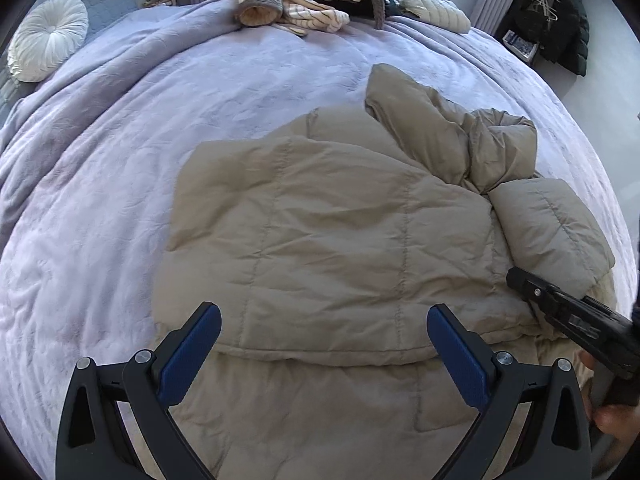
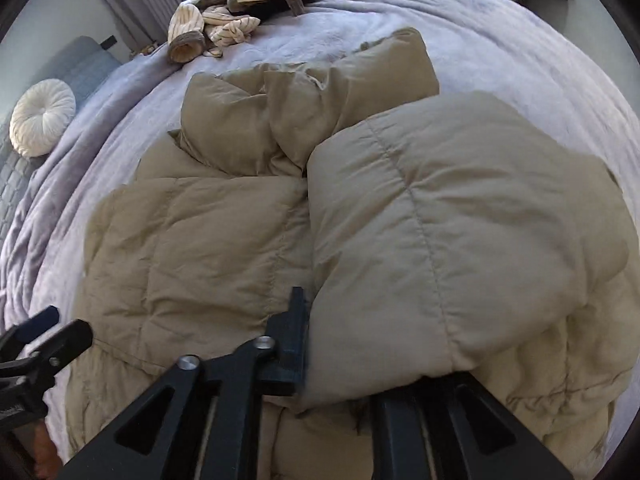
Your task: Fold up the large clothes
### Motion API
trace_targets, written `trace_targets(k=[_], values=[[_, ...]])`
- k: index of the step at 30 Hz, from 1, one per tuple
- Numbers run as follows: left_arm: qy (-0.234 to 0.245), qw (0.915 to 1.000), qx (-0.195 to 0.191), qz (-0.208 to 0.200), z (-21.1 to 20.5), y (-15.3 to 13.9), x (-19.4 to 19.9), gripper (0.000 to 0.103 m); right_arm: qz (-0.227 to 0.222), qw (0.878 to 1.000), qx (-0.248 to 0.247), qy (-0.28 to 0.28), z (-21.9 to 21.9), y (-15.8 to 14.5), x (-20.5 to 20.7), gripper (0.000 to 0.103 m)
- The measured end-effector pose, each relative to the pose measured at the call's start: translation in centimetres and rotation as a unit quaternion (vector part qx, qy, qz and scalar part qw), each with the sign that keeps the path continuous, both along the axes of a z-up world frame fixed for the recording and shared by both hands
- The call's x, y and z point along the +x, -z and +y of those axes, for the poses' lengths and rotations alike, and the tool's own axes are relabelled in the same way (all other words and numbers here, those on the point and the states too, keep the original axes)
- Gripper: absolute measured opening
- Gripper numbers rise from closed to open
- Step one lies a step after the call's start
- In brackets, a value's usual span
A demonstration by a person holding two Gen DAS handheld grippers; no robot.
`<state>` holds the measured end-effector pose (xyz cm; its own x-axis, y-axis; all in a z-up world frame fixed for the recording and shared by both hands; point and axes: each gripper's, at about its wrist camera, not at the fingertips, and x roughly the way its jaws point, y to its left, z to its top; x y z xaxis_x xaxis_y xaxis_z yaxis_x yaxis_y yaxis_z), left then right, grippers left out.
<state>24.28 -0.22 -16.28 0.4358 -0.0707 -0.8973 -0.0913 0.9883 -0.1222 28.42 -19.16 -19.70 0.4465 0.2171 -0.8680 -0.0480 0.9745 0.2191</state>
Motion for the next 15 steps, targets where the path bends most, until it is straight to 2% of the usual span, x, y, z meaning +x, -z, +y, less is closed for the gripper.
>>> trace_targets(k=[1,2,5,7,8,10,11,12,13,14,15], values=[[0.001,1.0,-0.005,0.0,-0.1,0.0,0.1,0.103,0.003,1.0,0.009,0.002,-0.2,-0.3,-0.1,0.055],[0.003,0.9999,-0.011,-0.001,-0.3,-0.1,0.2,0.103,0.005,1.0,0.026,0.006,-0.8,-0.9,-0.4,0.072],[0.01,0.9997,-0.024,-0.004,-0.5,-0.2,0.6,0.103,-0.008,0.997,0.068,0.026,-2.6,-3.2,-1.9,0.075],[0.016,0.9993,-0.035,-0.004,-0.7,-0.1,1.1,0.103,-0.009,0.993,0.095,0.075,-5.7,-3.9,-3.2,0.075],[0.018,0.999,-0.041,-0.003,-0.8,0.0,1.3,0.103,-0.007,0.988,0.111,0.104,-7.3,-3.9,-3.6,0.075],[0.022,0.9973,-0.07,0.001,-0.7,0.5,1.8,0.103,-0.001,0.972,0.159,0.175,-11.1,-3.1,-3.7,0.075],[0.021,0.9957,-0.09,0.005,-0.6,0.8,2.0,0.103,0.007,0.962,0.181,0.202,-12.7,-2.4,-3.5,0.067],[0.019,0.9943,-0.105,0.006,-0.3,0.9,2.1,0.103,0.012,0.955,0.202,0.217,-13.8,-1.8,-3.2,0.055],[0.014,0.9918,-0.127,0.007,0.2,1.0,2.3,0.103,0.011,0.949,0.22,0.225,-14.6,-1.3,-3.0,0.022],[0.01,0.9888,-0.149,0.006,0.7,1.0,2.3,0.103,0.011,0.947,0.231,0.223,-14.9,-1.1,-2.4,0.015],[0.004,0.9839,-0.178,0.005,1.6,1.0,2.4,0.103,0.005,0.948,0.23,0.221,-14.8,-1.3,-2.0,0.014]])
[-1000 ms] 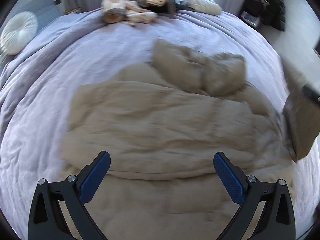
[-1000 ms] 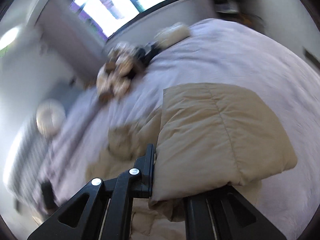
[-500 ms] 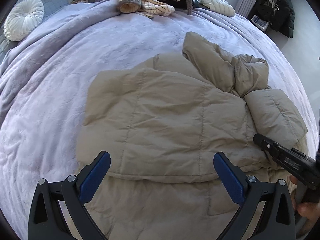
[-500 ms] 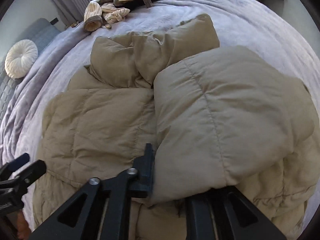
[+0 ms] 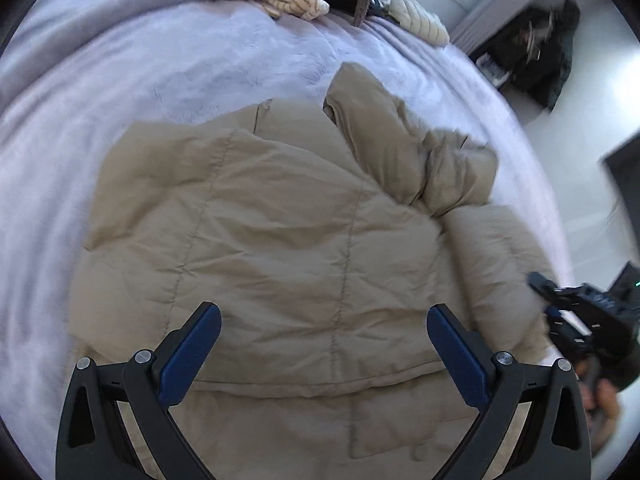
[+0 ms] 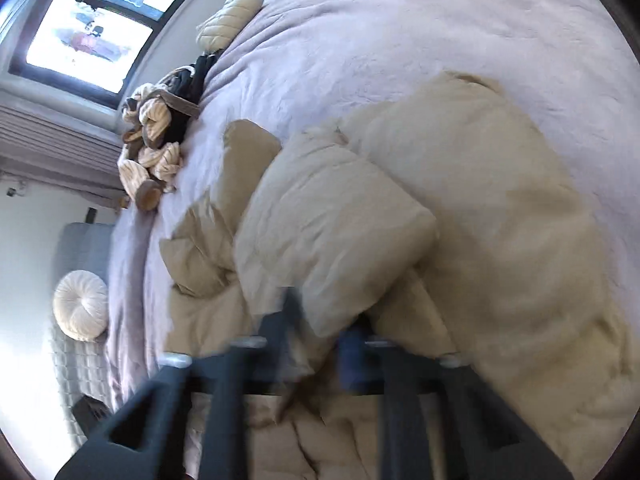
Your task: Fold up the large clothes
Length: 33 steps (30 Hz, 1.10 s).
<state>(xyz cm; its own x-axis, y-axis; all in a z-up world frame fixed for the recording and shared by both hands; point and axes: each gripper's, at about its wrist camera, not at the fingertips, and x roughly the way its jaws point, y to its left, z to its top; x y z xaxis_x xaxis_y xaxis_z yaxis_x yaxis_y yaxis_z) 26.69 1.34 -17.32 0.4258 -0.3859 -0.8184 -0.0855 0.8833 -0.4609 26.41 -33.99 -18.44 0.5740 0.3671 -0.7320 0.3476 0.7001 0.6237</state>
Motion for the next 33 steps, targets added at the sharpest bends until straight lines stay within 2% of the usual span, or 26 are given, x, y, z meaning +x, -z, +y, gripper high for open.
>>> trace_targets(k=[3,5,7,9,10,11,12,13,15,16,18,20,21,23,24,25,26,27,28,29,30,31,33], values=[[-0.015,0.998,-0.061,-0.01,2.4,-0.4,0.2,0.103,-0.048,0.997,-0.03,-0.053,2.5,-2.0,1.5,0.012],[-0.016,0.9954,-0.092,-0.018,3.7,-0.8,0.4,0.103,-0.074,0.99,-0.056,-0.108,5.5,-3.3,2.3,0.012],[-0.015,0.991,-0.131,-0.02,5.0,-1.0,0.8,0.103,-0.087,0.978,-0.077,-0.171,9.4,-3.8,2.8,0.015],[-0.016,0.986,-0.165,-0.018,5.8,-1.0,1.1,0.103,-0.079,0.966,-0.099,-0.225,12.9,-3.5,3.0,0.017],[-0.016,0.9834,-0.18,-0.017,6.1,-0.9,1.2,0.103,-0.068,0.959,-0.113,-0.251,14.6,-3.3,3.0,0.03],[-0.015,0.9805,-0.196,-0.014,6.3,-0.7,1.4,0.103,-0.056,0.95,-0.126,-0.279,16.2,-2.7,2.8,0.054],[-0.015,0.9791,-0.202,-0.012,6.4,-0.5,1.5,0.103,-0.047,0.944,-0.136,-0.296,17.2,-2.5,2.6,0.065],[-0.014,0.9783,-0.207,-0.008,6.3,-0.3,1.6,0.103,-0.038,0.939,-0.144,-0.311,18.1,-2.2,2.3,0.07],[-0.006,0.9787,-0.205,0.009,5.6,0.6,1.9,0.103,-0.031,0.933,-0.148,-0.328,18.4,-2.0,0.8,0.07],[0.0,0.9789,-0.203,0.019,5.0,1.1,2.0,0.103,-0.024,0.933,-0.148,-0.327,17.6,-2.0,-0.1,0.07],[0.015,0.9793,-0.198,0.04,3.6,2.0,2.4,0.103,-0.009,0.943,-0.136,-0.305,15.1,-1.9,-1.2,0.07],[0.033,0.9807,-0.186,0.051,1.8,2.6,2.8,0.103,0.019,0.959,-0.113,-0.26,10.4,-1.2,-2.6,0.07],[0.042,0.9817,-0.177,0.055,1.1,2.9,2.9,0.103,0.039,0.97,-0.094,-0.22,6.8,-0.7,-3.6,0.07],[0.053,0.9839,-0.16,0.059,-0.4,3.1,3.3,0.1,0.064,0.985,-0.056,-0.15,1.2,0.3,-5.2,0.07],[0.058,0.9847,-0.154,0.059,-0.9,3.1,3.5,0.088,0.071,0.99,-0.04,-0.118,-1.0,0.6,-5.9,0.07],[0.067,0.985,-0.147,0.061,-1.5,3.1,3.7,0.061,0.078,0.994,-0.015,-0.07,-4.3,1.1,-6.8,0.07],[0.079,0.9843,-0.143,0.067,-2.2,3.1,3.8,0.045,0.077,0.996,0.005,-0.043,-5.7,1.3,-7.1,0.07],[0.086,0.984,-0.138,0.073,-2.6,3.3,3.7,0.018,0.066,0.997,0.04,-0.002,-8.3,1.6,-7.8,0.07],[0.089,0.9842,-0.135,0.072,-2.8,3.2,3.5,0.016,0.06,0.996,0.058,0.023,-9.6,1.9,-8.1,0.07],[0.089,0.9864,-0.125,0.059,-3.0,2.8,3.0,0.016,0.056,0.994,0.077,0.05,-11.1,2.3,-8.3,0.064],[0.094,0.988,-0.114,0.045,-2.9,2.3,2.4,0.016,0.051,0.992,0.092,0.068,-12.3,2.5,-8.3,0.051],[0.098,0.989,-0.105,0.035,-2.9,1.9,1.9,0.016,0.05,0.991,0.098,0.075,-12.7,2.6,-8.1,0.009],[0.1,0.9915,-0.079,0.026,-2.7,1.9,0.9,0.016,0.047,0.993,0.089,0.069,-13.3,2.5,-7.9,0.005]])
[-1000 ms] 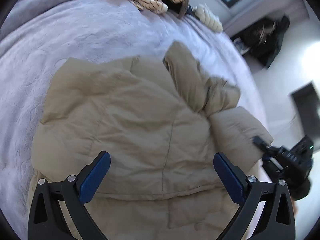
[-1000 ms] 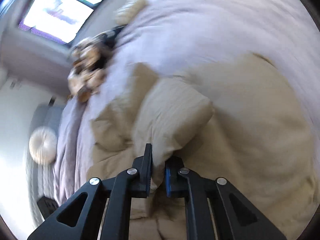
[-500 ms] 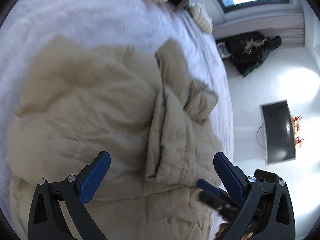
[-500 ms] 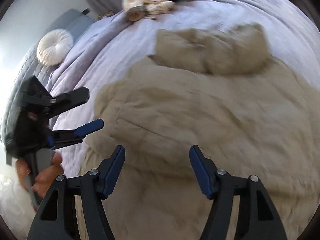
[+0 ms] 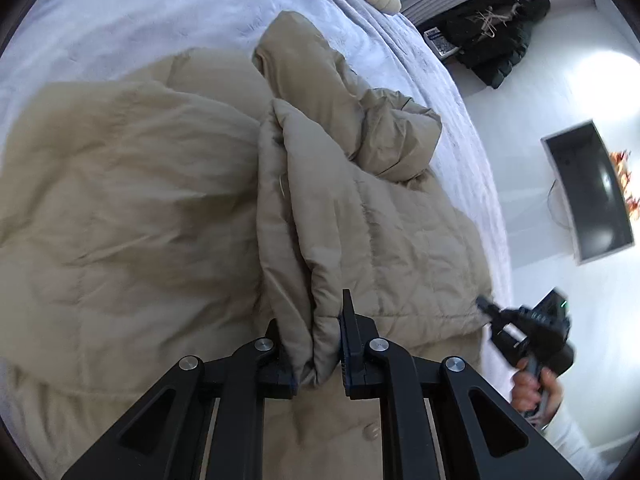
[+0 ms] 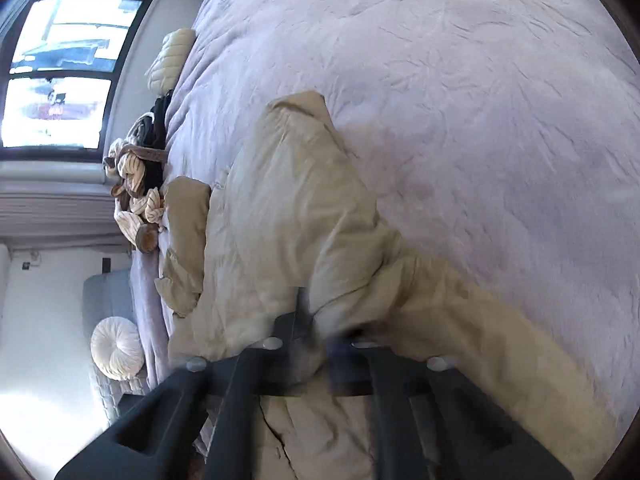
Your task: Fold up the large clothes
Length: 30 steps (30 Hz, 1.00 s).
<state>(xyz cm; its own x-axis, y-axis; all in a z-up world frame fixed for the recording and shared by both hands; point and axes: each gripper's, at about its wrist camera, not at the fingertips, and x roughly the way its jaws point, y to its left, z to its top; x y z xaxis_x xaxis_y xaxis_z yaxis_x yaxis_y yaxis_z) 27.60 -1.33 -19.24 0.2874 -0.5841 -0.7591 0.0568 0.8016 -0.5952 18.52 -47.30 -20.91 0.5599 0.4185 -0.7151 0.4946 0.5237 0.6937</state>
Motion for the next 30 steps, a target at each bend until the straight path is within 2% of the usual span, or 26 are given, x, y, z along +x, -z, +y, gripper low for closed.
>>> trace_targets(k=[3,6,10,12,13,14,16,18,20,21,23,24,25,26,27,28,30], values=[[0.007,0.9995,0.03,0.011,0.9,1.1,-0.8,0.017,0.004,0.997,-0.062,-0.044,0.7,-0.1,0.9,0.005],[0.003,0.9989,0.043,0.015,1.7,0.6,-1.3,0.019,0.016,0.997,-0.054,-0.048,1.2,1.7,1.0,0.005],[-0.005,0.9951,0.098,-0.004,3.1,-2.0,-2.3,0.019,0.018,0.996,-0.066,-0.064,1.6,1.5,0.8,0.008],[-0.006,0.9938,0.11,-0.014,4.0,-3.2,-2.0,0.019,0.028,0.991,-0.088,-0.093,2.8,0.3,1.7,0.016],[-0.007,0.9938,0.109,-0.023,4.0,-3.9,-1.8,0.019,0.025,0.988,-0.098,-0.115,3.2,-0.7,1.3,0.024],[-0.007,0.9938,0.105,-0.033,4.1,-4.7,-1.5,0.019,0.007,0.985,-0.106,-0.133,3.5,-1.9,0.8,0.04],[-0.007,0.994,0.096,-0.051,3.8,-5.6,-0.5,0.019,-0.032,0.982,-0.107,-0.151,3.2,-4.1,0.0,0.06],[-0.009,0.9942,0.09,-0.059,2.6,-5.6,0.6,0.019,-0.067,0.984,-0.099,-0.133,1.8,-5.6,-0.1,0.061],[-0.012,0.9945,0.088,-0.055,1.1,-4.7,1.7,0.019,-0.072,0.991,-0.083,-0.08,-1.1,-5.5,0.9,0.061],[-0.012,0.9943,0.093,-0.051,0.6,-3.9,2.1,0.019,-0.065,0.994,-0.069,-0.056,-2.3,-4.8,1.5,0.061],[-0.009,0.9913,0.124,-0.043,-0.8,-2.4,2.5,0.019,-0.038,0.999,-0.011,-0.003,-4.8,-1.9,3.1,0.06],[-0.007,0.9898,0.136,-0.043,-1.4,-1.7,2.3,0.019,-0.023,0.999,0.041,0.024,-5.9,0.3,3.9,0.059],[-0.006,0.989,0.141,-0.043,-1.5,-1.2,2.1,0.019,-0.018,0.996,0.076,0.037,-6.1,1.4,4.7,0.041],[-0.007,0.9884,0.146,-0.043,-1.5,-0.8,2.0,0.019,-0.016,0.993,0.109,0.045,-6.2,2.5,5.3,0.016],[-0.007,0.9882,0.147,-0.042,-1.2,-0.4,1.8,0.019,-0.021,0.992,0.119,0.035,-5.9,2.7,6.0,0.015],[-0.008,0.9884,0.146,-0.04,-1.0,-0.2,1.8,0.019,-0.029,0.994,0.105,0.02,-5.2,2.4,6.8,0.015],[-0.009,0.9897,0.139,-0.034,-1.1,0.7,2.0,0.019,-0.032,0.999,0.018,-0.038,-3.6,0.8,8.2,0.015]])
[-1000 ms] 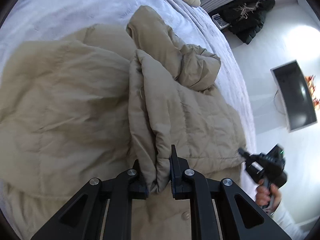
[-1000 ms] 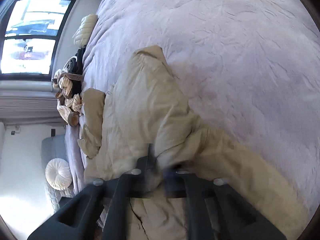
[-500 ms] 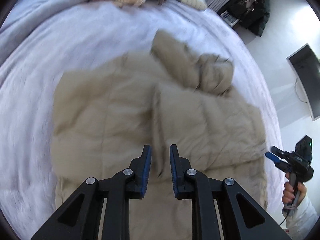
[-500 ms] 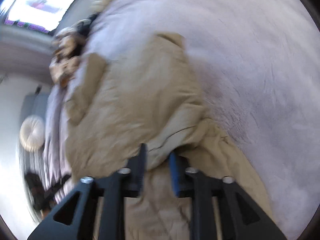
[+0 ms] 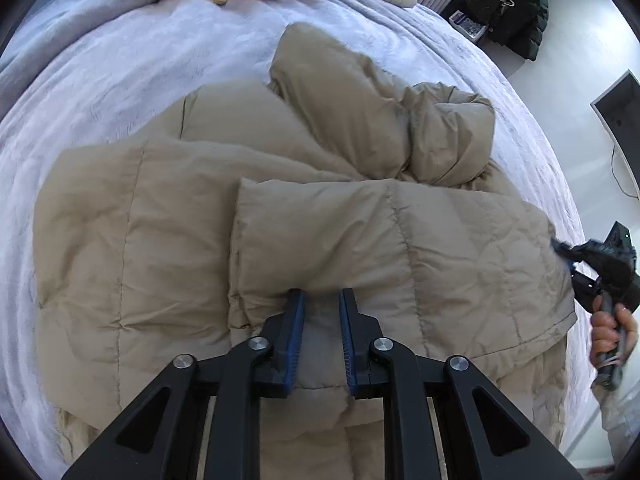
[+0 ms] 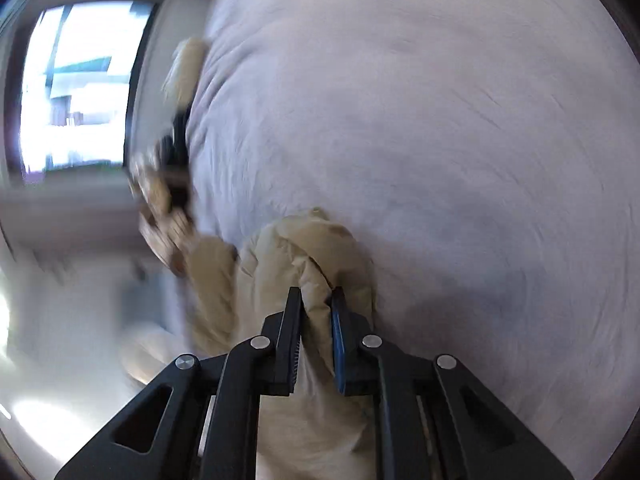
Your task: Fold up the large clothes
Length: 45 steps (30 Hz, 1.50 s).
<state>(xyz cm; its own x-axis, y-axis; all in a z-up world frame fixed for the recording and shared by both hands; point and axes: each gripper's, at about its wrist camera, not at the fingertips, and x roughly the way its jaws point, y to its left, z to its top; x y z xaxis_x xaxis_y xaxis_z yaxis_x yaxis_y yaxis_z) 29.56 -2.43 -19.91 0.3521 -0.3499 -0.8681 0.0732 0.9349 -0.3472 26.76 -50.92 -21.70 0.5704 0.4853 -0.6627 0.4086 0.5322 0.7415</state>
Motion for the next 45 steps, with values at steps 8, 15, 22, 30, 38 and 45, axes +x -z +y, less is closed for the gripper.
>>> trace_targets(k=[8,15,22,30,38,45], values=[[0.013,0.9995,0.028,-0.006,-1.2,0.8,-0.1,0.019,0.063,0.986,-0.155,-0.013,1.1,0.1,-0.5,0.025],[0.008,0.9995,0.029,-0.004,-1.3,0.9,0.2,0.019,-0.008,0.948,-0.311,-0.072,4.7,-7.5,-7.9,0.025],[0.017,0.9985,0.051,-0.009,-2.0,0.9,0.1,0.019,0.045,0.929,-0.339,-0.144,7.1,-4.1,-10.1,0.024],[0.012,0.9959,0.089,-0.01,-2.2,-1.2,-1.1,0.019,0.058,0.932,-0.329,-0.139,6.4,-5.0,-10.1,0.025],[-0.015,0.9937,0.111,0.003,-1.3,-2.8,-3.8,0.019,0.052,0.943,-0.298,-0.139,5.4,-6.3,-11.9,0.027],[-0.036,0.9903,0.134,0.015,-2.1,-4.7,-8.0,0.019,0.054,0.953,-0.26,-0.149,6.4,-6.7,-13.3,0.042]])
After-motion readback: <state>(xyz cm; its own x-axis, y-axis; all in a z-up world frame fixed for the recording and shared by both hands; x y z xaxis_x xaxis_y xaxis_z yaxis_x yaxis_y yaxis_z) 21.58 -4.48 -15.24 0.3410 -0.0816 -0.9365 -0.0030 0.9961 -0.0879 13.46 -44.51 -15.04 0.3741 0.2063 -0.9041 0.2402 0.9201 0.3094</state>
